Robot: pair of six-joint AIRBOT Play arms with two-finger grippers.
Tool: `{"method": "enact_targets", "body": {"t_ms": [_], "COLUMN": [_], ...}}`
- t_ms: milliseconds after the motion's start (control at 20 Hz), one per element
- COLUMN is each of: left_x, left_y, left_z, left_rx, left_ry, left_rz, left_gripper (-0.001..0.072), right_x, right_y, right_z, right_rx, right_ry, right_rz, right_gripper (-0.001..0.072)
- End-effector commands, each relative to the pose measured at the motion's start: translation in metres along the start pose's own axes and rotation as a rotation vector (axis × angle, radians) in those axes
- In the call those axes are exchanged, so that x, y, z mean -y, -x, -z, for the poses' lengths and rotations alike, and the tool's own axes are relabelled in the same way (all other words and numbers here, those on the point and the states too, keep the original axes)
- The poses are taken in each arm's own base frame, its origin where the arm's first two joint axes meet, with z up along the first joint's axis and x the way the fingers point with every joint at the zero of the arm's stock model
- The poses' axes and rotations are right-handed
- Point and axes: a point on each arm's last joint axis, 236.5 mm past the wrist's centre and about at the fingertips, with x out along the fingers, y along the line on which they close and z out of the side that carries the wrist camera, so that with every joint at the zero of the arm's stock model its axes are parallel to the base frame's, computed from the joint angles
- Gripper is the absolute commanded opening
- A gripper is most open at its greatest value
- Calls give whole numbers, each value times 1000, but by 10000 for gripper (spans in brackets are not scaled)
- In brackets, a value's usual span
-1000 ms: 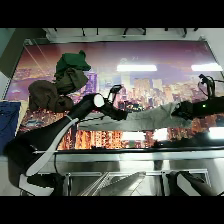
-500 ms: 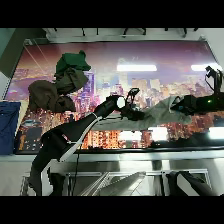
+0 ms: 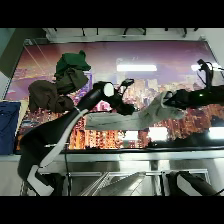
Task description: Fold the shirts.
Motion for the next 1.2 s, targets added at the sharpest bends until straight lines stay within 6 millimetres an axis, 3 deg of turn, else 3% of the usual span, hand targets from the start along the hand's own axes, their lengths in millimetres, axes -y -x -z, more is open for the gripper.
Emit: {"method": "enact_targets", "body": {"t_ms": [0, 200, 300, 450, 650, 750, 850, 900, 1000, 1150], "left_x": [-65, -134, -163, -194, -213, -214, -215, -213, -210, -205], "left_y": [82, 164, 193, 229, 247, 245, 236, 230, 219, 213], "left_z": [51, 91, 109, 133, 152, 156, 155, 155, 154, 152], "left_rx": [-52, 78, 144, 231, 305, 301, 287, 266, 227, 209], "left_ry": [43, 246, 343, 437, 516, 525, 521, 509, 484, 459], "left_rz": [-137, -222, -258, -309, -346, -347, -339, -330, -315, -306], "left_gripper": [19, 19, 19, 19, 19, 19, 19, 19, 19, 19], "right_x": [-30, -82, -103, -119, -126, -133, -144, -152, -169, -186], "right_y": [-47, -124, -167, -229, -303, -324, -329, -327, -314, -273], "right_z": [-5, 7, 16, 39, 58, 72, 73, 67, 50, 30], "right_rx": [-33, -101, -128, -188, -191, -231, -229, -208, -169, -172], "right_ry": [29, 68, 58, -2, -111, -147, -142, -134, -143, -122], "right_rz": [-39, -127, -169, -199, -210, -250, -316, -355, -465, -631], "right_gripper": [20, 19, 19, 19, 20, 20, 22, 88, 709, 696]}}
